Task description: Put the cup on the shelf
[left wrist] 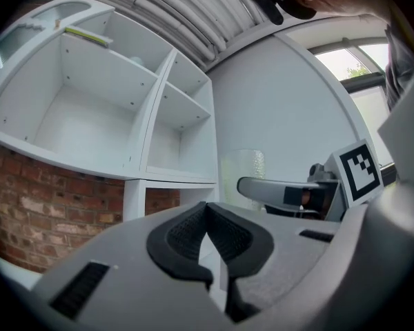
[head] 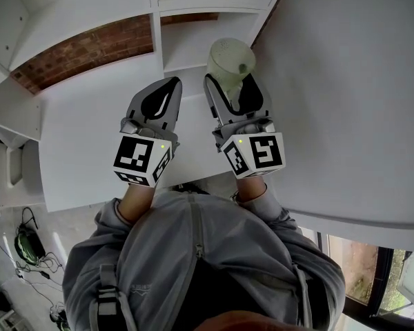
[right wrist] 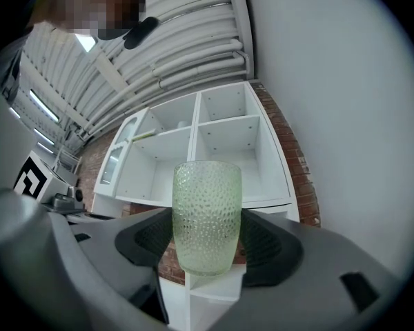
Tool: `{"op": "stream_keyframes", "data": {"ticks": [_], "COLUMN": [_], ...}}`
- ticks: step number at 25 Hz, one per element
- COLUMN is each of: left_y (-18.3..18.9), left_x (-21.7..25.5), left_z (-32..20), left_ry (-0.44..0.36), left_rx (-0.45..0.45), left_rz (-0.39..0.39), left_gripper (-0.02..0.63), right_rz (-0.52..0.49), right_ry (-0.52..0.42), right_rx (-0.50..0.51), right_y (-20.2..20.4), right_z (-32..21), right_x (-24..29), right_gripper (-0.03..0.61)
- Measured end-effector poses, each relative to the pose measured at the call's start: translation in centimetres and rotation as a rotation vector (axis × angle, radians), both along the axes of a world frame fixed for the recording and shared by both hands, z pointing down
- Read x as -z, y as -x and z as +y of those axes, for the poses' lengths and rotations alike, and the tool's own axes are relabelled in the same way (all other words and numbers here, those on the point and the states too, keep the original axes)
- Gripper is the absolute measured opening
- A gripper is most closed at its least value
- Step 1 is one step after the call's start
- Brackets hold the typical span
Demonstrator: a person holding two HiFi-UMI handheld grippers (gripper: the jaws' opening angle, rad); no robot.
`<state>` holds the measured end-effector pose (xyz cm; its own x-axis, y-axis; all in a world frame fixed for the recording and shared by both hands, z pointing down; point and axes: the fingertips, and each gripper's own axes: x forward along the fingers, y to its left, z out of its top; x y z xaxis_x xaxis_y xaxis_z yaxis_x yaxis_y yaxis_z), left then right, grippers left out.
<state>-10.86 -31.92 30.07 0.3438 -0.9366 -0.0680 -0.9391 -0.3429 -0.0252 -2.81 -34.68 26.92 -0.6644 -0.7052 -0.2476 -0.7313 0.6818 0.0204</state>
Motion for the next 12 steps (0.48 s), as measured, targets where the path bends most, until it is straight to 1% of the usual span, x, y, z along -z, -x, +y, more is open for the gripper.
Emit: {"op": "stream_keyframes", "data": {"ticks": [3,7,12], "left_y": [0.0,0.2,0.5], "left_x": [0.9,2.1,4.0], "left_z": [-0.9,-2.0,-3.2], "left_ry": [-0.008,-0.019,-0.048], "left_rx": [0.008,0.008,0.007], "left_rz": [-0.003,-0.010,-0.022], "left_gripper": [0.006,0.006,0.006], "right_rz": [-0.001,-0.028,-0.008], "right_ry": [-0.012,-0.001,-0.058], "right_rx": [0.023,0.071,0.089], "right_y": [0.3,1.1,2.2], "right_z": [-0.9,-2.2,-3.6], "right_x": [0.8,2.2,4.2], "right_gripper": [0.318,0.318,0.318]}}
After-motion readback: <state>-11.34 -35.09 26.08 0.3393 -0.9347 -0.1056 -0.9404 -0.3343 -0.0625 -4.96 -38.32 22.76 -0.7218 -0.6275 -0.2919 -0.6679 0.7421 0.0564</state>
